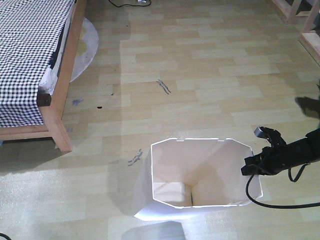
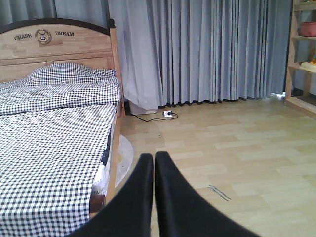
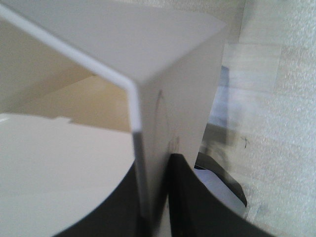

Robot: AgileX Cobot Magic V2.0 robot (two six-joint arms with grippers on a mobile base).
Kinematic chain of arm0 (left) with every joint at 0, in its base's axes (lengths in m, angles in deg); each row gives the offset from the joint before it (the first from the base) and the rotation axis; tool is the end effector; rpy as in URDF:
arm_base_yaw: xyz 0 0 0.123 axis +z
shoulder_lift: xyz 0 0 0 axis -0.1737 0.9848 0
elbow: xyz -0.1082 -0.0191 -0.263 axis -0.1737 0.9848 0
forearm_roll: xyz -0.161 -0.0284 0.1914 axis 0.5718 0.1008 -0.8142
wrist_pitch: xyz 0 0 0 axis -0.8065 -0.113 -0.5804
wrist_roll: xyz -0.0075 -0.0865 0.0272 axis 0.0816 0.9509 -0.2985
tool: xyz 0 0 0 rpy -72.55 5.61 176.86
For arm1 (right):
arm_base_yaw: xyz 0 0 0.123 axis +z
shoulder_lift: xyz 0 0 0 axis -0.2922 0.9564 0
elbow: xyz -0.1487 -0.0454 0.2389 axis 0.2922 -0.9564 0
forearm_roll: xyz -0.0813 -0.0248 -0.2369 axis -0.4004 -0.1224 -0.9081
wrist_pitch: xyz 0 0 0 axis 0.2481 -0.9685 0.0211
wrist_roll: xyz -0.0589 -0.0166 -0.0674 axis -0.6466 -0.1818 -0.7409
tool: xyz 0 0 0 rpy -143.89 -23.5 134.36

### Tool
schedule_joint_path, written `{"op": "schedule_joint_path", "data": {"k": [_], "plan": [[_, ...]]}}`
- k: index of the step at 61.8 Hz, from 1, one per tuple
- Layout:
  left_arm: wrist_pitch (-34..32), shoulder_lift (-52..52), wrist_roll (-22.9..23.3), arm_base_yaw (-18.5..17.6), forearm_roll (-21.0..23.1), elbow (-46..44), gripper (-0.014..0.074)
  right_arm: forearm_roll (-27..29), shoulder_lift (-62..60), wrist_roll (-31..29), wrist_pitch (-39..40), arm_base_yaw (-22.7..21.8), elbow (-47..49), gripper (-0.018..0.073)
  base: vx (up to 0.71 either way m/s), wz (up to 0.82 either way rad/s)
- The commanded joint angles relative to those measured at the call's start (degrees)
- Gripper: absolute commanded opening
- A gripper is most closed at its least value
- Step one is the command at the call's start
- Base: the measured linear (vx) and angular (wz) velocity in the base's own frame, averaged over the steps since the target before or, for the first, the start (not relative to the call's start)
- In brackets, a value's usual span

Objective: Move trash bin to bedside with robot
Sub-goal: 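Hold the bin in the right gripper while the base turns toward the bed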

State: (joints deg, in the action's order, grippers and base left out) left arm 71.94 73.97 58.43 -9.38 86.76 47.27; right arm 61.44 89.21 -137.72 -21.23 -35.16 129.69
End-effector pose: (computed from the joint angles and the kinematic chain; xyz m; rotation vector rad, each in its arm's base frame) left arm 0.0563 0.0008 0.1958 0.0113 1.5771 0.0320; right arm 0.3213 -0.0514 -0.0287 -0.2068 2.8355 0.8408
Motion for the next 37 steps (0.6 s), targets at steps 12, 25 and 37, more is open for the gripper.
{"op": "schedule_joint_path", "data": {"k": [12, 25, 37], "plan": [[-4.26, -0.40, 0.79, -0.36, 0.54, 0.66, -0.0006, 3.77, -4.29, 0.12, -13.16, -0.07, 0.64, -0.0005, 0.26, 0.05], [-4.26, -0.40, 0.79, -0.36, 0.54, 0.66, -0.0006, 3.77, -4.29, 0.12, -13.11, -0.07, 0.64, -0.0005, 0.27, 0.09], [-4.26, -0.40, 0.79, -0.36, 0.54, 0.66, -0.0006, 3.77, -4.29, 0.12, -13.11, -0.07, 0.64, -0.0005, 0.28, 0.08]]}}
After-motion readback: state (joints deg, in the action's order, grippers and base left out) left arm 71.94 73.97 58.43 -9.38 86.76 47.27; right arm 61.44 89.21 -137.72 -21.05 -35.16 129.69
